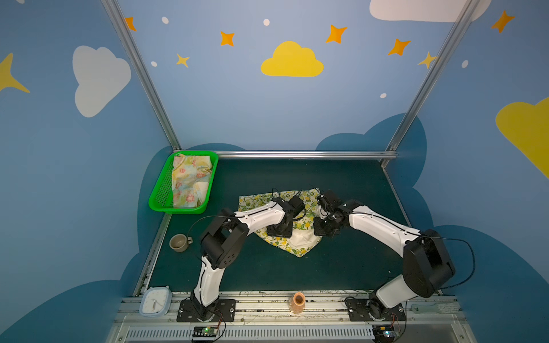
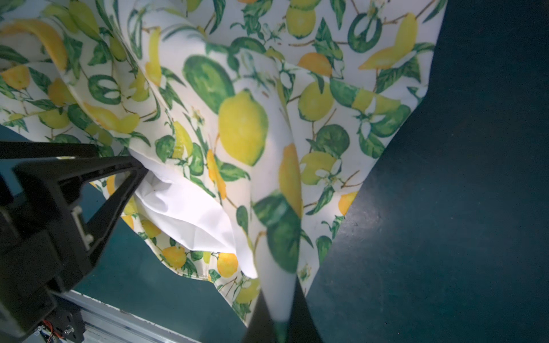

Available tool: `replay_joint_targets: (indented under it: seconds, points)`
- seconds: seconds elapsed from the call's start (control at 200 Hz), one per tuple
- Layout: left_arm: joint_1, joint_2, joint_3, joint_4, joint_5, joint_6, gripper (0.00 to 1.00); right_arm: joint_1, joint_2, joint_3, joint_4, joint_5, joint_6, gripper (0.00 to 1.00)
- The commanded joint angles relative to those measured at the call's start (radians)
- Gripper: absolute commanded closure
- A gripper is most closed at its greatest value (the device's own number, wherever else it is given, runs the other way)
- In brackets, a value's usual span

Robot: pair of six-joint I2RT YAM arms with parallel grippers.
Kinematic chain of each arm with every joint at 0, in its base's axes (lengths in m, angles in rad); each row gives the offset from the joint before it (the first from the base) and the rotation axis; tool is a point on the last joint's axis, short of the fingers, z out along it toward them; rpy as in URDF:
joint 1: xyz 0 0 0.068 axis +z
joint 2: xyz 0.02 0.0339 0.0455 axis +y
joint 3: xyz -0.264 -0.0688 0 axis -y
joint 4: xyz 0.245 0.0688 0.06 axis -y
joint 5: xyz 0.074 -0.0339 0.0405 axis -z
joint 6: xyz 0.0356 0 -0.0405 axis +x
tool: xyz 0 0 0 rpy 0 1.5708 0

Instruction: Fold and stack the skirts

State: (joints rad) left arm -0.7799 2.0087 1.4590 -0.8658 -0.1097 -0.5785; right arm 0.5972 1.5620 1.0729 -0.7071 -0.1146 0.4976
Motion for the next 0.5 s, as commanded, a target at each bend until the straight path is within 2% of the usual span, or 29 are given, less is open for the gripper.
replay_joint_targets:
  seconds: [0.0,0.35,0.496]
  points:
    - [0.001,-0.017,-0.014,-0.072,-0.079,-0.009,0.56,-0.004,-0.021,-0.008,-0.008,0.0,0.004,1.0]
    - [0.015,-0.115,-0.088,-0.11,-0.168,-0.053,0.64,-0.004,-0.023,-0.005,-0.021,0.005,-0.002,1.0]
    - [0.031,-0.168,-0.139,-0.094,-0.169,-0.073,0.67,-0.003,-0.027,-0.01,-0.022,0.004,0.0,1.0]
